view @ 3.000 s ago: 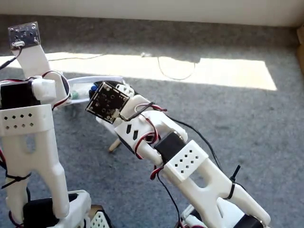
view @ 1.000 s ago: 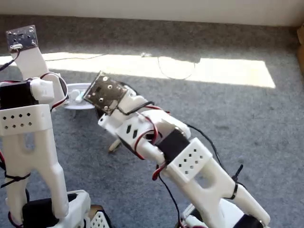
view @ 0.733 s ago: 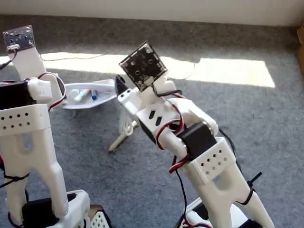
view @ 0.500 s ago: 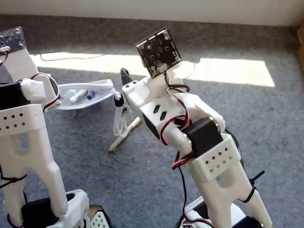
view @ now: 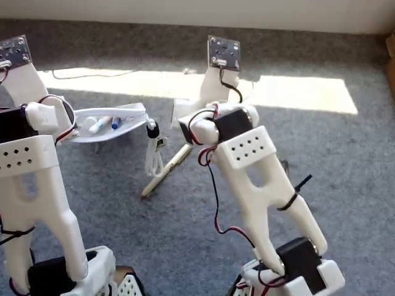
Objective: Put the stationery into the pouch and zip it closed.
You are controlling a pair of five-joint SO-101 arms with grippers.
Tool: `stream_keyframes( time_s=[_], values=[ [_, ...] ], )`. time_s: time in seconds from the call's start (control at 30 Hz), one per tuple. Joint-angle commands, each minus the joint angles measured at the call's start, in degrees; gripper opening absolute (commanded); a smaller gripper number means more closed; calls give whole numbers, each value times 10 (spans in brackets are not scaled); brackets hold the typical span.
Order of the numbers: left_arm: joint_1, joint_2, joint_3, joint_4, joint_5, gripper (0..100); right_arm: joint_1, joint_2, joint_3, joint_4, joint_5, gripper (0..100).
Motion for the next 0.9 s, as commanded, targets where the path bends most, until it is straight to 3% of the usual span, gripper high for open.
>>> stream_keyframes(
  time_s=[0.0, 0.37, 0.87],
  values=[
    [-8, -11, -6, -14, -3, 7, 7, 50, -37, 0, -40, 184],
    [-8, -11, -4, -14, -3, 7, 6, 242, -121, -7, -52, 184],
    [-8, -11, -3, -14, -3, 7, 6, 397, -214, -6, -52, 184]
  ],
)
